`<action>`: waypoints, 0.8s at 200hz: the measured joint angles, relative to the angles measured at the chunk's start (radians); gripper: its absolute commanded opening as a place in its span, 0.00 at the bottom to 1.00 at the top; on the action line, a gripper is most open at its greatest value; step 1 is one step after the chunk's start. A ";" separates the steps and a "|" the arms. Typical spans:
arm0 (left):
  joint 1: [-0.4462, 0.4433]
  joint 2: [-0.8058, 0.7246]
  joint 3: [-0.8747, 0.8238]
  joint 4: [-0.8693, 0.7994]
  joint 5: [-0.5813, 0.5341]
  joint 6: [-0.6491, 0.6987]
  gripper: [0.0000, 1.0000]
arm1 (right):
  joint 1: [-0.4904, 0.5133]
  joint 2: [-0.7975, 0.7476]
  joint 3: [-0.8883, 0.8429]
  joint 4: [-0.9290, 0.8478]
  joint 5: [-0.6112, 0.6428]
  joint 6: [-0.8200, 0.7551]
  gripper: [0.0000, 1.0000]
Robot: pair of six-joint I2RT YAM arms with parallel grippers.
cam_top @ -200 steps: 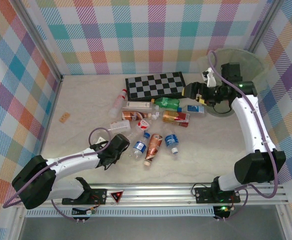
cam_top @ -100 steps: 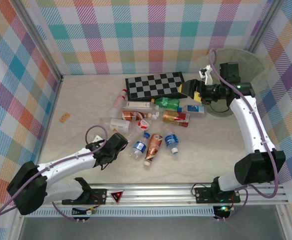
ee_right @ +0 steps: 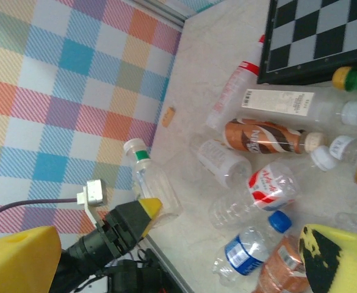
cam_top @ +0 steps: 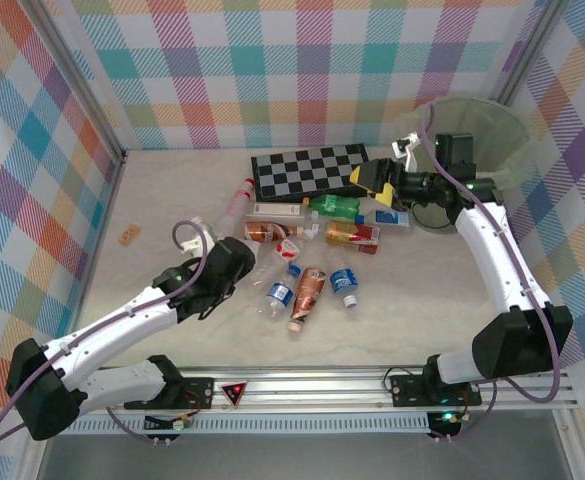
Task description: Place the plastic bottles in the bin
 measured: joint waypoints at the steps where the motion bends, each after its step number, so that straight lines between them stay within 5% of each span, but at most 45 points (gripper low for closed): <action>1: 0.000 0.001 0.003 0.005 0.003 0.008 0.55 | 0.001 -0.002 -0.004 0.006 -0.002 0.003 1.00; 60: 0.000 0.183 0.180 0.315 0.316 0.313 0.44 | 0.077 -0.013 -0.090 0.206 -0.040 0.126 1.00; 122: 0.000 0.294 0.180 0.605 0.672 0.372 0.40 | 0.110 0.018 -0.086 0.270 -0.049 0.157 0.93; 160: 0.000 0.348 0.180 0.724 0.800 0.365 0.39 | 0.133 0.105 -0.035 0.253 -0.047 0.137 0.89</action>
